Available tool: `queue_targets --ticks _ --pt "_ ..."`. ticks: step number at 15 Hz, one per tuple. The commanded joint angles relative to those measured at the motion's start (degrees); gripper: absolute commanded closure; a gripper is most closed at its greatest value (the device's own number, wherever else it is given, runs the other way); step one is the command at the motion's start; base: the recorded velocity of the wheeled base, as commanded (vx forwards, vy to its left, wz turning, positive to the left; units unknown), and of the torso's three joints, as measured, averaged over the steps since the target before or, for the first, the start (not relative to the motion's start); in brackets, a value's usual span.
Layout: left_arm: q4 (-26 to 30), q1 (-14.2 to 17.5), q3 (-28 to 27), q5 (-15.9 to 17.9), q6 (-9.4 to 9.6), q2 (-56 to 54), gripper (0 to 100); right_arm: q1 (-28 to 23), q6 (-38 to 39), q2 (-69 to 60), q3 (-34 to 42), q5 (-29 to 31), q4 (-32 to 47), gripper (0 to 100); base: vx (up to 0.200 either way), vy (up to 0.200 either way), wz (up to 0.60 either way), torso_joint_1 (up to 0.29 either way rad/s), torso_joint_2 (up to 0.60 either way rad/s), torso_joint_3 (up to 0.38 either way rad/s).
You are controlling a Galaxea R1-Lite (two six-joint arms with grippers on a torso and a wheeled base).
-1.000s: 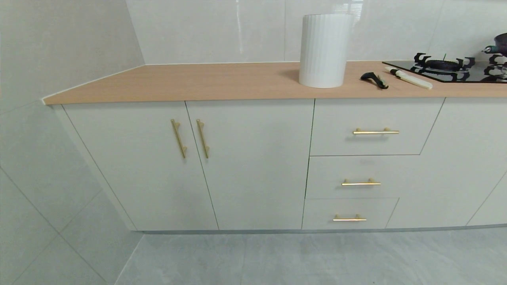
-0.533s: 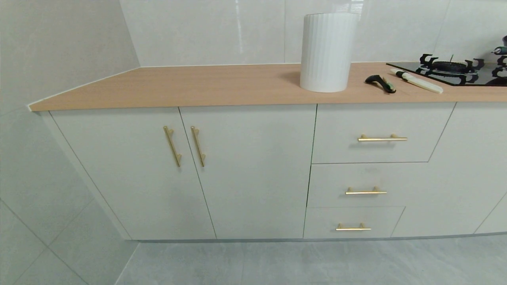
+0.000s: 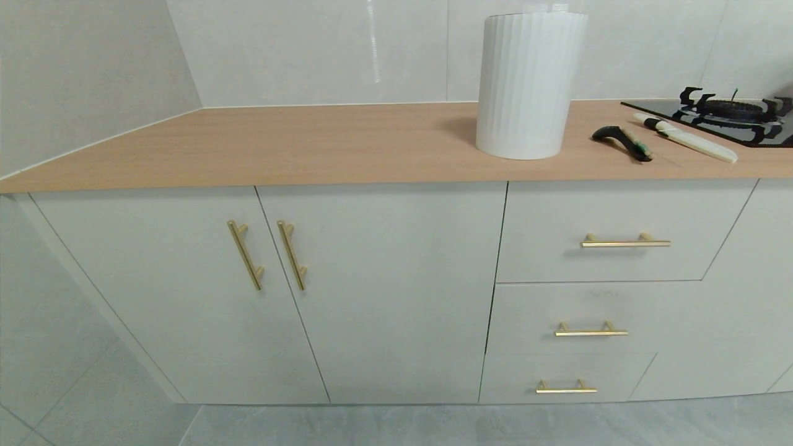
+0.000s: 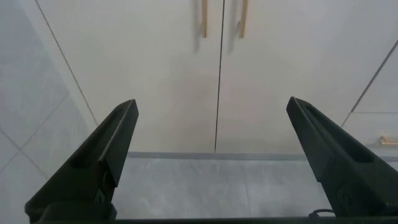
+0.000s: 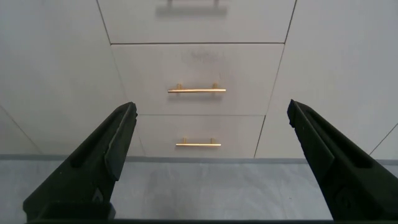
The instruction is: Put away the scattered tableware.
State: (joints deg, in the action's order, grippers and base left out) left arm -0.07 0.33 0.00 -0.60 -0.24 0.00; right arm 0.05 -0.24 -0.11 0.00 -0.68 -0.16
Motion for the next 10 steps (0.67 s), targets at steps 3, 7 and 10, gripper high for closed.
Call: queue_targets --ticks 3,7,10 --pt "-0.01 0.02 0.00 -0.02 -0.02 0.00 0 0.04 -0.02 0.11 0.00 -0.02 -0.02 0 0.000 -0.067 0.00 -0.002 0.00 0.002" --pt "-0.01 0.02 0.00 -0.02 -0.20 0.00 0 0.04 -0.02 0.11 0.00 -0.02 -0.02 0 0.000 -0.100 0.00 0.000 0.00 0.000" --pt "-0.01 0.02 0.00 -0.02 -0.11 0.00 0 0.04 -0.11 0.11 0.00 -0.02 -0.02 0 0.000 0.000 0.00 0.000 0.00 0.000"
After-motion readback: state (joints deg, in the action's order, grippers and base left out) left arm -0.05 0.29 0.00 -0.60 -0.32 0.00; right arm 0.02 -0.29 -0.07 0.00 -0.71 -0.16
